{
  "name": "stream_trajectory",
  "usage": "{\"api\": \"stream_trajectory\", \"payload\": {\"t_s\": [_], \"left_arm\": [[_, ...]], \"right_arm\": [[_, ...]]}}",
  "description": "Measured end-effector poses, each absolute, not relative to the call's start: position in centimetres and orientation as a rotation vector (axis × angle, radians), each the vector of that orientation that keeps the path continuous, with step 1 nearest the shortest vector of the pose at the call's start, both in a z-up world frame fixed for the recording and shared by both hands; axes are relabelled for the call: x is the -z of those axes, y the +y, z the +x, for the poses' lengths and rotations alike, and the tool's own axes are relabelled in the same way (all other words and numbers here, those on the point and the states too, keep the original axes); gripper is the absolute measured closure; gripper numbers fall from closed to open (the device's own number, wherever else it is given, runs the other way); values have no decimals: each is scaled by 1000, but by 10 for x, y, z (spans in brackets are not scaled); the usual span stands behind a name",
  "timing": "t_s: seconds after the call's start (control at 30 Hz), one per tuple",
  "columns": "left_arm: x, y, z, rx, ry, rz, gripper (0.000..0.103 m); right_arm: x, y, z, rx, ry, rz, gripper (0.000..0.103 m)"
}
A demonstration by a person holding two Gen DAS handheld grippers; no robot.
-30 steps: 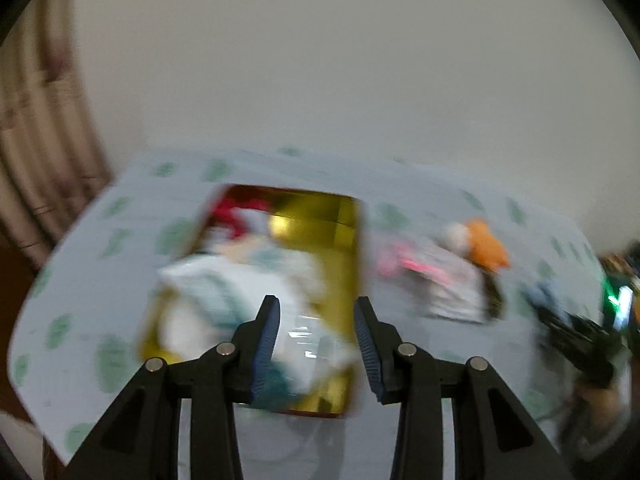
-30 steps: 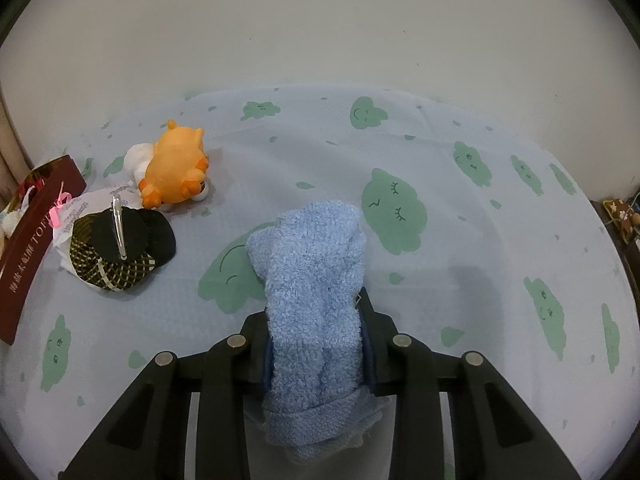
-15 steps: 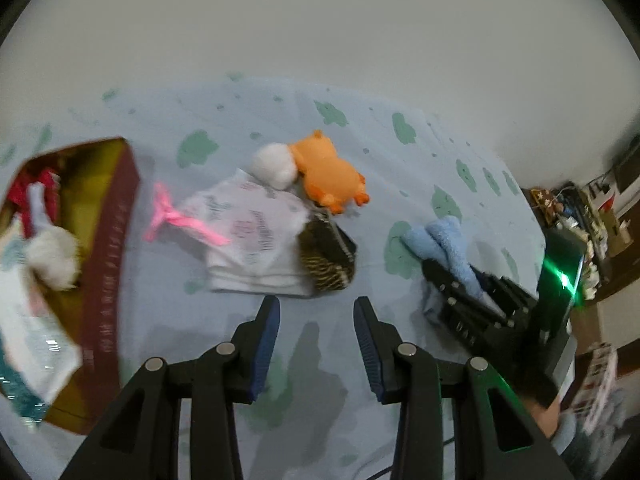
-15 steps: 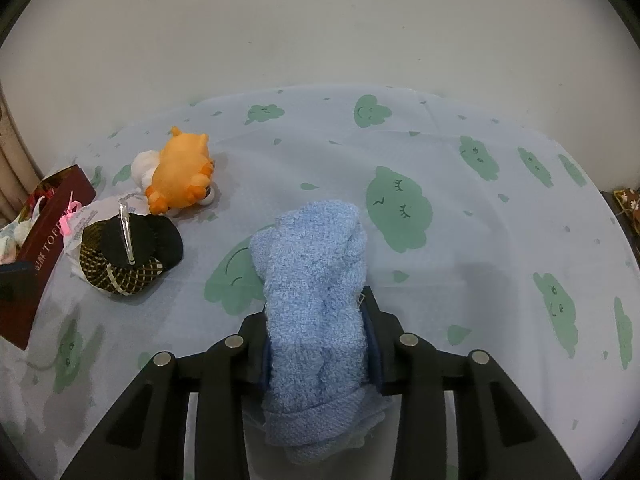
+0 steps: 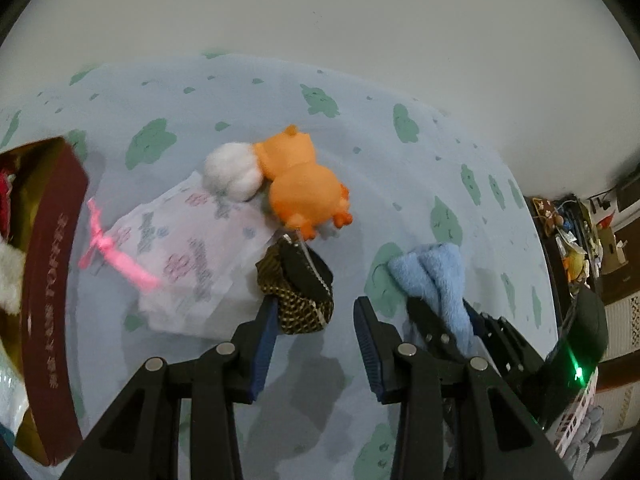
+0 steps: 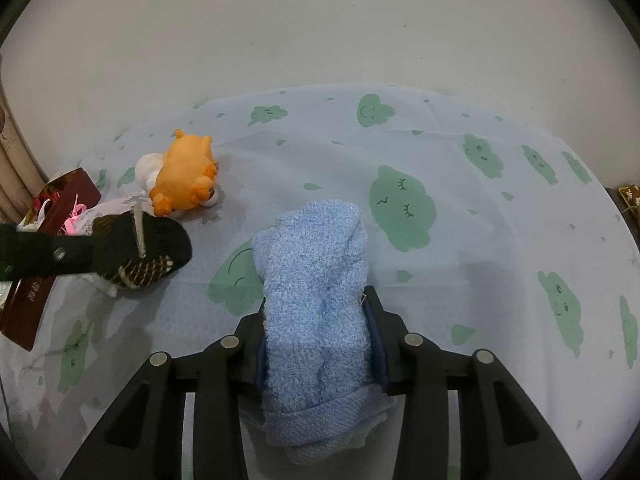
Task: Organize soft objects
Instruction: 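Grasp the black woven purse with the left gripper while the right holds the blue sock, then carry the purse into the tin and release it with the left gripper while the right holds the sock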
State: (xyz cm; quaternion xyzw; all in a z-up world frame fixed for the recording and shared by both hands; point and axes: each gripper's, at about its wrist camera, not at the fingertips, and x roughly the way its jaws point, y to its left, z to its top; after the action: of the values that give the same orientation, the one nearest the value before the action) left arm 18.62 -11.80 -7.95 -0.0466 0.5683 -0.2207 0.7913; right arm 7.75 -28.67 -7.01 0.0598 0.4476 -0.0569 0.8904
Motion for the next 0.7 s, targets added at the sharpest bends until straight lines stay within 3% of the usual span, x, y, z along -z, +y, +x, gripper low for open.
{"api": "stream_trajectory", "payload": {"t_s": [0.7], "left_arm": [[99, -135, 216, 345, 1262, -108, 65]], "right_arm": [[70, -287, 75, 100, 926, 137, 58]]}}
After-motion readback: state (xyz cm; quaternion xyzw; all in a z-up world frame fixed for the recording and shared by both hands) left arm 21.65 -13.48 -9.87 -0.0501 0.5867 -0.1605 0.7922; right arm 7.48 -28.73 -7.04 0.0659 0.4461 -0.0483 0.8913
